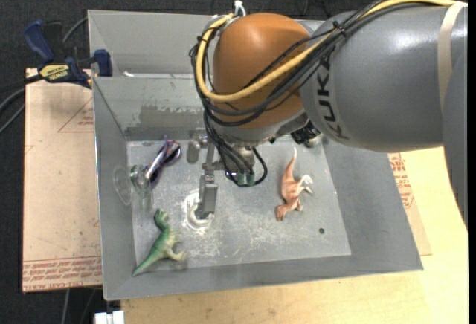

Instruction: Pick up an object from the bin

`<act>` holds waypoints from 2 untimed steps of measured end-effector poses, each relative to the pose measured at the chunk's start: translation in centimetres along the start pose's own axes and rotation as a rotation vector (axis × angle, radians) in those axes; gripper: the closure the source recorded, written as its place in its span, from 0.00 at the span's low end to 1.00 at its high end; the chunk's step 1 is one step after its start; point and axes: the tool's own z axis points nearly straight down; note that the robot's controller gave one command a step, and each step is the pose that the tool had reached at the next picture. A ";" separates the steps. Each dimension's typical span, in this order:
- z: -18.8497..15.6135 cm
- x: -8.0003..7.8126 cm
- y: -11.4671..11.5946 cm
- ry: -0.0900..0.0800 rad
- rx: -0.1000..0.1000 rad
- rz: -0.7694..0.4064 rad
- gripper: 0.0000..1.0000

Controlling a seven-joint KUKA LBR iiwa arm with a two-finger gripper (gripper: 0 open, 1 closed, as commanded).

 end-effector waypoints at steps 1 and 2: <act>-0.5 -0.2 -0.2 -0.007 -0.001 0.005 0.00; 9.1 1.1 2.2 -0.005 -0.002 -0.120 0.00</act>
Offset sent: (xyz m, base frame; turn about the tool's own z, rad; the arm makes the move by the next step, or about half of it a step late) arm -0.0154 0.0258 -0.1125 -0.1474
